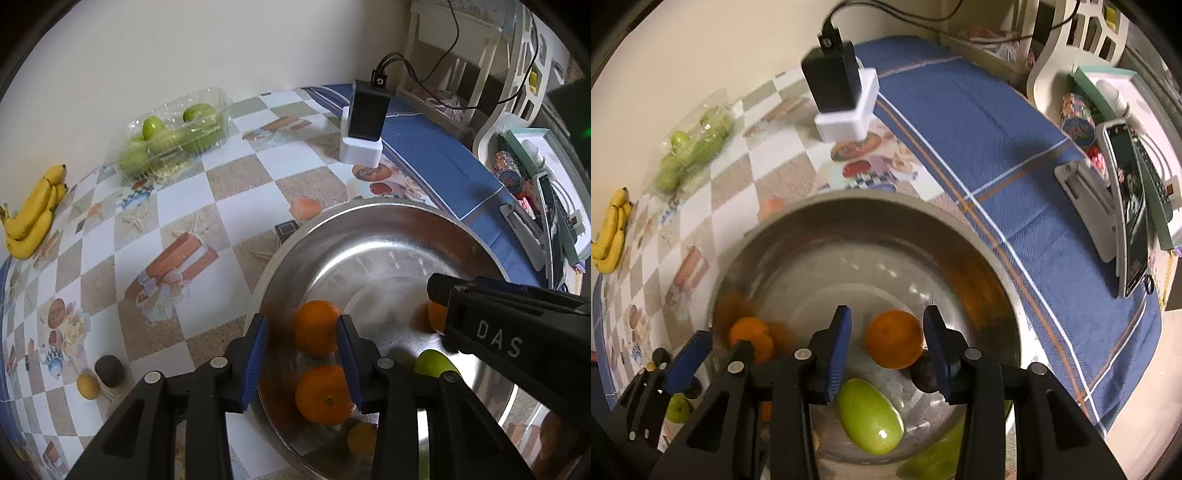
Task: Organize fruits
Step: 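Open both tools to drop the oranges into the bowl, then withdraw both tools from the bowl toward the green mango and dark plums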
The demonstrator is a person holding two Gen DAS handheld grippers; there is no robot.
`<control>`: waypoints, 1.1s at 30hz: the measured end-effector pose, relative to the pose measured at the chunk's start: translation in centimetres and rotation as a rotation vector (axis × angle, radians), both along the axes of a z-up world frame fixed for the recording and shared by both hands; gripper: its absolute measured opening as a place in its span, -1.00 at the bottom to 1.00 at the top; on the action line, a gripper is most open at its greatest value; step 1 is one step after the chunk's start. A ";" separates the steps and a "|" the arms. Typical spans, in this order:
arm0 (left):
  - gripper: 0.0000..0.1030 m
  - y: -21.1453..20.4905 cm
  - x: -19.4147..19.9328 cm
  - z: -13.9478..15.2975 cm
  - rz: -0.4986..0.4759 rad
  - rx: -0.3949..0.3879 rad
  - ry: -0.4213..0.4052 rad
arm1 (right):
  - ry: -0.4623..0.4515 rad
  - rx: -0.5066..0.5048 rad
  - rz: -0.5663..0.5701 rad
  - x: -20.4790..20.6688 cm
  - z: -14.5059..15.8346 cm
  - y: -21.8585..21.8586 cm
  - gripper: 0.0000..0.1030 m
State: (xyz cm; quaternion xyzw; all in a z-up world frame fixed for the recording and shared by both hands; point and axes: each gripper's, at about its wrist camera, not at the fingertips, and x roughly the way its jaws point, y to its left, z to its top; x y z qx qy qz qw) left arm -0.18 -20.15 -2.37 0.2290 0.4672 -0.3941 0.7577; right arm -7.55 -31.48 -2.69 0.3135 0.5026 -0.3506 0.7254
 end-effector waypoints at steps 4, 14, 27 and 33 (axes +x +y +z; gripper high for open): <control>-0.19 0.2 0.5 0.9 0.022 -0.008 -0.004 | -0.020 -0.026 0.006 -0.2 1.2 0.3 -0.19; -0.19 2.8 3.7 2.2 0.238 0.019 0.031 | -0.035 -0.035 0.029 0.0 2.4 0.7 -0.19; -0.18 8.1 7.8 1.9 0.501 -0.030 0.132 | -0.024 -0.022 0.107 1.5 2.2 2.5 -0.19; 0.47 8.5 8.1 1.4 0.534 0.006 0.119 | -0.028 -0.013 0.124 1.7 1.8 2.8 0.25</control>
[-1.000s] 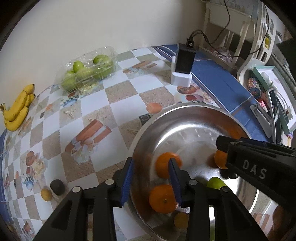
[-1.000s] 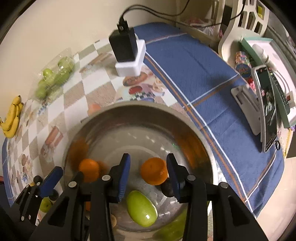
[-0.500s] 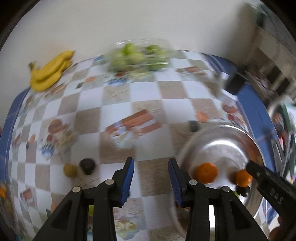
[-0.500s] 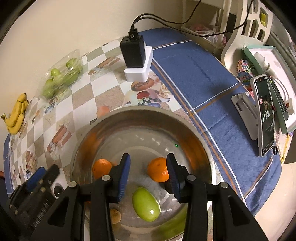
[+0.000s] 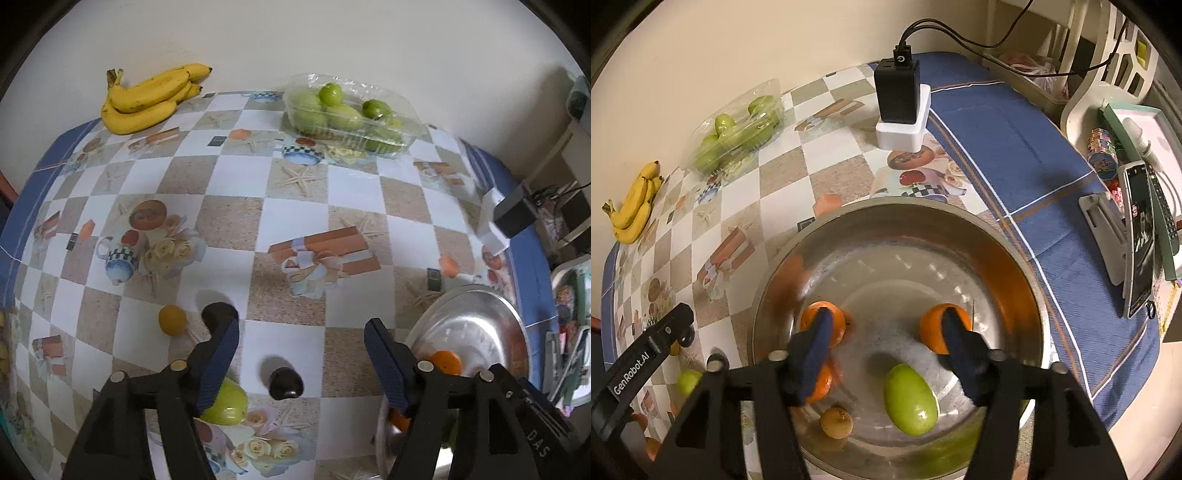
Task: Organize fruits
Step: 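Withdraw both tools from the bowl toward the green mango and dark plums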
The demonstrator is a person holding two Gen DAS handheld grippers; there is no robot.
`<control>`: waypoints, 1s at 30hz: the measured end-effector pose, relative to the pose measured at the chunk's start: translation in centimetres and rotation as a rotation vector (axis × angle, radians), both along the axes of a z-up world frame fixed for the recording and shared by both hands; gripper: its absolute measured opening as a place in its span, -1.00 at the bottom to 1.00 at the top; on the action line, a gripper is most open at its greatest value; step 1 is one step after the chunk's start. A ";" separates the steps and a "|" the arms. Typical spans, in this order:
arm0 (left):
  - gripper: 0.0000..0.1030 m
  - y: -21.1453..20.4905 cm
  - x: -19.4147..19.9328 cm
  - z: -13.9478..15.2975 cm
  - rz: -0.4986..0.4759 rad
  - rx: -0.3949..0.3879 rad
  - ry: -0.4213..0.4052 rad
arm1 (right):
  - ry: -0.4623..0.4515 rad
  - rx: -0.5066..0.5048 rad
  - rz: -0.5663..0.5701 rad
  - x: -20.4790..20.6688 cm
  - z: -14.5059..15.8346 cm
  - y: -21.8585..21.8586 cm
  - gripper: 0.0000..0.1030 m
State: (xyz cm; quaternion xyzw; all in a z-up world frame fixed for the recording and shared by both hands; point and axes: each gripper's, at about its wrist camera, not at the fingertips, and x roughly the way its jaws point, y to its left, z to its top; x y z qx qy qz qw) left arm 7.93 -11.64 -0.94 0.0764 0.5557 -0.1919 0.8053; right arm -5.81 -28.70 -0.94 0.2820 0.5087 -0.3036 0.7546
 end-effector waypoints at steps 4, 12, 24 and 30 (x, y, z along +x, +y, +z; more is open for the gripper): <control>0.66 0.1 0.1 -0.6 0.005 0.027 -0.002 | 0.015 0.005 0.003 0.1 -0.7 0.0 0.48; 0.86 0.7 0.4 -1.5 0.031 0.046 0.017 | 0.032 0.008 0.003 0.3 -1.7 -0.2 0.61; 1.00 0.7 0.3 -1.5 0.015 0.062 -0.008 | 0.024 0.002 -0.005 0.2 -1.4 -0.2 0.85; 1.00 0.9 0.2 -0.9 0.010 0.065 -0.033 | 0.015 0.003 -0.011 0.1 -1.2 -0.1 1.00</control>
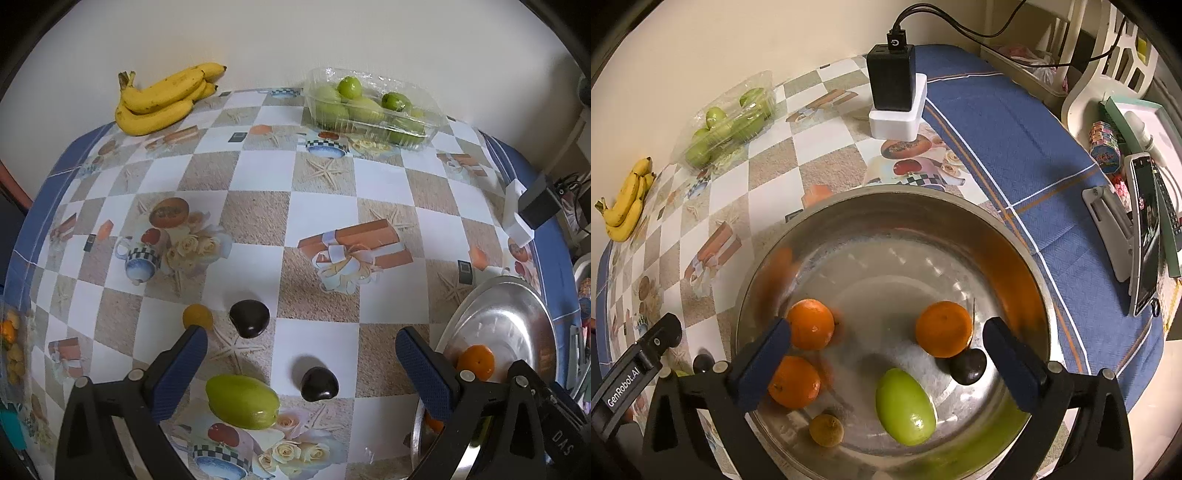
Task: Organize fruits
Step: 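Withdraw both tools from the bowl toward the green mango and dark plums, then move the left tool toward a green mango while the right tool grasps a dark plum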
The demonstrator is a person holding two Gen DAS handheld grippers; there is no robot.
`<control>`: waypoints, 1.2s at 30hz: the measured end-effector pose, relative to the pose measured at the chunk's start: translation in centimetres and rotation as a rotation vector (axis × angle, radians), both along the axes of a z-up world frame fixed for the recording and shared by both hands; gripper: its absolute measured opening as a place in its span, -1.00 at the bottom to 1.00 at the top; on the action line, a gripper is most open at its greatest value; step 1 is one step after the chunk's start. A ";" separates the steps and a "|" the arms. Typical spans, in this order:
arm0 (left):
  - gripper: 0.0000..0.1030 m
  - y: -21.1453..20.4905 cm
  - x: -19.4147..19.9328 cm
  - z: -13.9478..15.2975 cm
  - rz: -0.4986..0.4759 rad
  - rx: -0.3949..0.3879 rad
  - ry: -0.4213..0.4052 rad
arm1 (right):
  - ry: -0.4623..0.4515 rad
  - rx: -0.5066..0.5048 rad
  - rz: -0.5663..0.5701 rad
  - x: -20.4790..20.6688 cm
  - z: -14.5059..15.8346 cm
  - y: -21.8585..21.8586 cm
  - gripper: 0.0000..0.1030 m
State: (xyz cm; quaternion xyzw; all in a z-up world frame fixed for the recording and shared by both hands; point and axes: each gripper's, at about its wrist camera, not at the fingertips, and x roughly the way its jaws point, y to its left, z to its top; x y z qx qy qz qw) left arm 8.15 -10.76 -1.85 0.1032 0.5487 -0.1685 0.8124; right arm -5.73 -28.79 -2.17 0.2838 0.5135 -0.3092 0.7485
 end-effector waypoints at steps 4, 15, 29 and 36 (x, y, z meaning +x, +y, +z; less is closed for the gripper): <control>1.00 0.3 -0.3 0.3 -0.011 -0.004 0.001 | -0.005 0.003 -0.003 -0.1 0.2 0.1 1.00; 1.00 1.9 -1.3 1.5 -0.074 0.042 -0.051 | -0.027 0.010 0.033 0.0 1.6 1.6 1.00; 1.00 7.8 0.0 3.9 -0.003 0.033 -0.106 | -0.045 -0.039 0.122 1.4 3.5 4.9 1.00; 1.00 12.1 1.5 4.4 0.092 0.011 -0.104 | -0.071 -0.059 0.195 3.0 4.5 7.5 1.00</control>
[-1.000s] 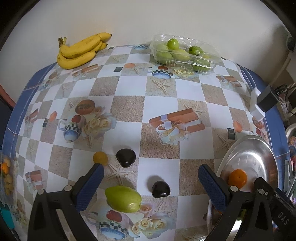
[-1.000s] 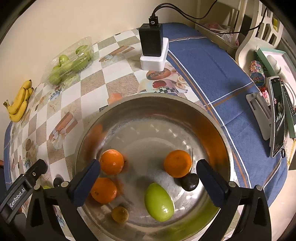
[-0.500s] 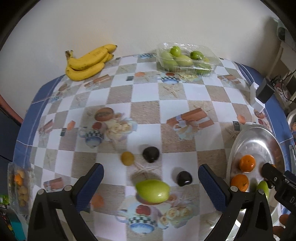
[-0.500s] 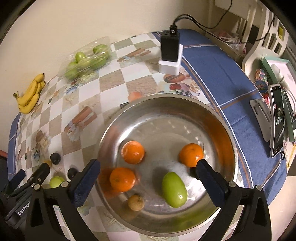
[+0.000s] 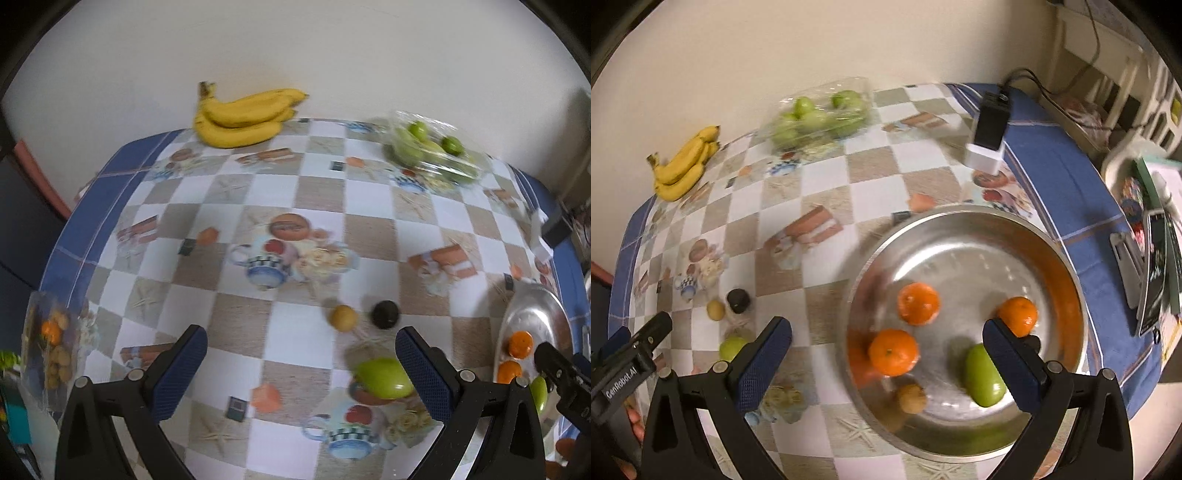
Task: Organize fruits
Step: 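Move the left tool toward a green mango while the right tool grasps a dark plum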
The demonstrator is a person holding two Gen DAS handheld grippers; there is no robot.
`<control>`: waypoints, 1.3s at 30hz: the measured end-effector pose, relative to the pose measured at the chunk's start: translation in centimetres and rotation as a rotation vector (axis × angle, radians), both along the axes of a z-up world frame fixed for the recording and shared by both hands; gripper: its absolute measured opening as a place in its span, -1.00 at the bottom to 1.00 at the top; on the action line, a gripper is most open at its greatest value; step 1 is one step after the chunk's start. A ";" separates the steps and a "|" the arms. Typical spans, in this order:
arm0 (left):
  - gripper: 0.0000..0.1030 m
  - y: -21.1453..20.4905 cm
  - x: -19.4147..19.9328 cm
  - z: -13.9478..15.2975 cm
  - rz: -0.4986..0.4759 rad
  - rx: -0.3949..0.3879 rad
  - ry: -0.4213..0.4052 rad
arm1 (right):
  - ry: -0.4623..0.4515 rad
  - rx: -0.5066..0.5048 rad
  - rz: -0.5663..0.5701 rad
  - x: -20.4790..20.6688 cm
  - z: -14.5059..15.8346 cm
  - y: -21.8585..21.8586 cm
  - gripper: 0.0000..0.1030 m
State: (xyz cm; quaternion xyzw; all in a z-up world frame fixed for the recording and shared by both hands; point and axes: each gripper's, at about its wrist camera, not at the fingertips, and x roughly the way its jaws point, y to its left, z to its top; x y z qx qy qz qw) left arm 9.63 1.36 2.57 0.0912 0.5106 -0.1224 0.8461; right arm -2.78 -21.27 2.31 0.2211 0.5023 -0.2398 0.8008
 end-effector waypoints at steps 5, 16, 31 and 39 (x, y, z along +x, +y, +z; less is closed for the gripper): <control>1.00 3.2 0.9 0.1 0.081 -0.016 0.001 | -0.011 0.019 0.054 1.2 0.1 2.0 1.00; 1.00 6.3 1.7 -0.5 0.149 -0.044 0.024 | -0.047 0.057 0.229 4.3 -0.2 7.4 1.00; 1.00 4.3 1.9 -3.5 0.163 -0.084 0.096 | -0.024 0.108 0.273 5.9 -3.2 7.7 1.00; 1.00 2.5 2.0 -5.1 0.141 -0.077 0.129 | -0.019 0.118 0.240 6.2 -4.4 6.7 0.91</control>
